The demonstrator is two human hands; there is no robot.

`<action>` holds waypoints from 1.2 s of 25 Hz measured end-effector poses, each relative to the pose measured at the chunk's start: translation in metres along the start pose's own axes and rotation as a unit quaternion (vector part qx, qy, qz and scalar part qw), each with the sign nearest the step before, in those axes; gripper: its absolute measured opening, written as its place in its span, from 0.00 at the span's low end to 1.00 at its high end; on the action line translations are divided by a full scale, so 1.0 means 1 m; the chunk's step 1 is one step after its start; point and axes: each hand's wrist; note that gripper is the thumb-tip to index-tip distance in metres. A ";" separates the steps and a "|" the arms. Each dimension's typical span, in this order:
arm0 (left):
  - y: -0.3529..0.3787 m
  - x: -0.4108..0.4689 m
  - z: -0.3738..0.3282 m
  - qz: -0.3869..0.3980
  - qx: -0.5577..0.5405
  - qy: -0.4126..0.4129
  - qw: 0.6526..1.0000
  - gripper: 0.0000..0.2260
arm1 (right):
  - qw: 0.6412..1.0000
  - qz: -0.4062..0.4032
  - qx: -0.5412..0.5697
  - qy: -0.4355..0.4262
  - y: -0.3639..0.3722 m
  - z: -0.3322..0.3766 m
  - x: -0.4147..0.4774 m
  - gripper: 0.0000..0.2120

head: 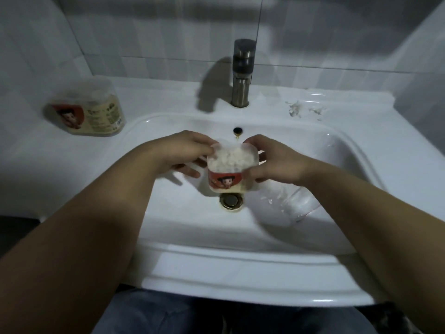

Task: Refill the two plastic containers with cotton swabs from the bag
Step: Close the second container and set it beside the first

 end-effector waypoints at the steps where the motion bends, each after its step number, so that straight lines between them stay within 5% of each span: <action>1: -0.001 0.000 0.000 0.006 -0.021 0.021 1.000 0.11 | 0.999 -0.019 0.030 -0.006 -0.001 0.002 0.000 0.27; 8: -0.009 0.002 -0.001 0.026 -0.009 0.134 0.991 0.29 | 0.992 -0.097 0.058 -0.056 -0.003 0.011 0.006 0.27; 15: -0.031 -0.022 -0.027 -0.074 -0.018 0.162 0.984 0.16 | 0.973 -0.177 0.102 -0.104 -0.004 0.039 0.022 0.21; 30: -0.052 0.032 -0.006 -0.324 -0.226 0.149 0.906 0.20 | 0.970 -0.216 -0.018 -0.108 0.044 0.067 0.120 0.22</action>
Point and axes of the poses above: each hand's wrist, its own x-axis towards the middle knuckle, its own y-axis out of the palm, z = x × y, and after that the axes turned 15 degrees about -y, right-handed
